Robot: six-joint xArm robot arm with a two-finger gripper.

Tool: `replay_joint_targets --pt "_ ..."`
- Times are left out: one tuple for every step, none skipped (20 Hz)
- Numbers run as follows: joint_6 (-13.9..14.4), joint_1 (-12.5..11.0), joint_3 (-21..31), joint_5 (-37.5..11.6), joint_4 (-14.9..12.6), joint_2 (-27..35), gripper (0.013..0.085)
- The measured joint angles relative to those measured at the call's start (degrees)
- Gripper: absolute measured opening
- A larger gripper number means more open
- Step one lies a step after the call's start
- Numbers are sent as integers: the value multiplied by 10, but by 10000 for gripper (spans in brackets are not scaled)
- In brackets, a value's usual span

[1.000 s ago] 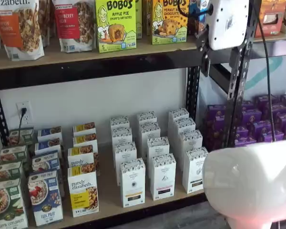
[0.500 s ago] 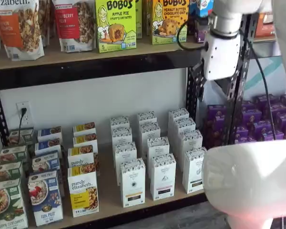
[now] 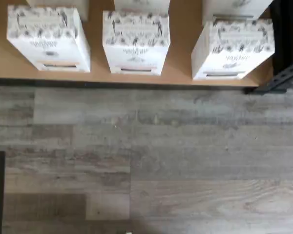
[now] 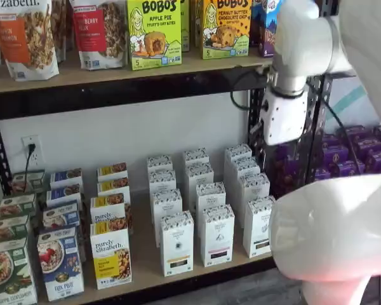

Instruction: Pick up the white box with a green strip in the middle, on the bottom shelf, the sixth box from the left

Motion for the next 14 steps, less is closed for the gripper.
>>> replay_joint_targets --pt "1 1 6 -12 0 15 850" --pt "1 0 11 -24 -1 28 850" --pt "4 -1 19 -42 -6 39 850" --pt "5 -3 25 -59 -9 48 850" --pt "-1 -7 30 -75 -5 61 850" --pt "-14 -14 32 -88 5 77 850" --pt "-28 -21 33 -101 16 94 850" --pt "-33 -26 31 -108 17 113 850" --pt "-30 -29 29 -118 7 132 850" --pt "-25 -32 29 -133 -5 150 850" --pt "-16 -35 30 -149 -19 166 850" --pt "-7 -37 31 -167 -34 182 850" --pt "-5 -40 32 -182 -40 197 850" --pt "-10 -45 32 -199 -38 215 850"
